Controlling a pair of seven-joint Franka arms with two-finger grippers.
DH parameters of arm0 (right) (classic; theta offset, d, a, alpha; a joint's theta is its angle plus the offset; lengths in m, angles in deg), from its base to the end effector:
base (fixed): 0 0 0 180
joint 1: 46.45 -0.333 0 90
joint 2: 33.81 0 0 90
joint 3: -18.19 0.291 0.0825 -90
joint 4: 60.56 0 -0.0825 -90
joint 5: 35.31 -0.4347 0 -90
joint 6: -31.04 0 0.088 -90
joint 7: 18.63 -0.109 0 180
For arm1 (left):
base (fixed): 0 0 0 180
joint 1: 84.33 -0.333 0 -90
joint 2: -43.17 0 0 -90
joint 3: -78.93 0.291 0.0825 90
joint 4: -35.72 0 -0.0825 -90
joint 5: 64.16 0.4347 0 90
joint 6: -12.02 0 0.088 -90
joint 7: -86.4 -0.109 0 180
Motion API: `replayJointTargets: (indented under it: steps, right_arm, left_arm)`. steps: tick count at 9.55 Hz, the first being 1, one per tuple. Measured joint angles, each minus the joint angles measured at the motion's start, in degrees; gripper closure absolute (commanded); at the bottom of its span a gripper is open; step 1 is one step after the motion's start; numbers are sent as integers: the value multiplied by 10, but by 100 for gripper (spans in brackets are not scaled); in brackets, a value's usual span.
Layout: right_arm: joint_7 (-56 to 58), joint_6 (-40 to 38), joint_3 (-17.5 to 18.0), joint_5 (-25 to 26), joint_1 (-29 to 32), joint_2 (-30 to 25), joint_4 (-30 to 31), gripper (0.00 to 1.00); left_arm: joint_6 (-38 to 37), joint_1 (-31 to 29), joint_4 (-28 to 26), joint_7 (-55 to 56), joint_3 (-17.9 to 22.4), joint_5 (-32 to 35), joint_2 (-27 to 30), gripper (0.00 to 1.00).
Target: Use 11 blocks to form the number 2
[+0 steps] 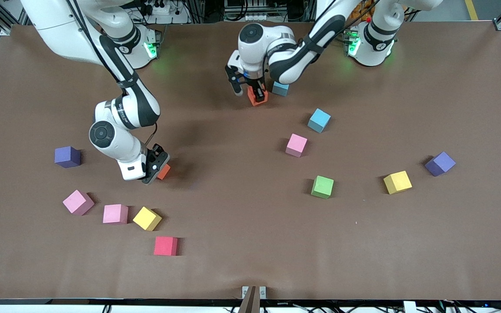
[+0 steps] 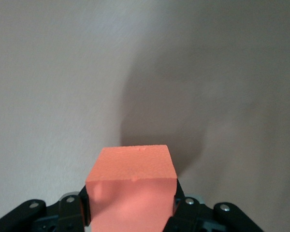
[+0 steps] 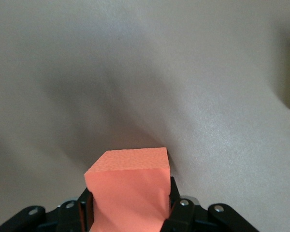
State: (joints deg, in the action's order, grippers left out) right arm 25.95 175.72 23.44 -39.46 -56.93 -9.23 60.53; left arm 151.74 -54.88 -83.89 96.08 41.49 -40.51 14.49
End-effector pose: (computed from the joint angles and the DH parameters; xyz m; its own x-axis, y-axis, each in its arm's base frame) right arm 0.5730 0.1632 0.1414 0.5534 0.8318 0.0417 0.8322 -0.5502 -0.0696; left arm 0.2241 -0.5592 0.1626 0.3024 -0.9531 -0.0098 -0.9525 -0.3026 0.0357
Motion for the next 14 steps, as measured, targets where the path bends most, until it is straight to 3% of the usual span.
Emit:
replayJointTargets:
  steps: [2,8,14]
  right_arm:
    - [0,-29,3,0,-5,-9,-13,58]
    - [0,-104,13,-1,-13,-44,-48,57]
    - [-1,-128,14,-2,-43,-78,-49,56]
  left_arm:
    - [0,23,23,-35,2,0,-1,100]
    - [-1,83,82,-103,58,0,-38,100]
    - [-35,69,57,-153,64,0,-41,100]
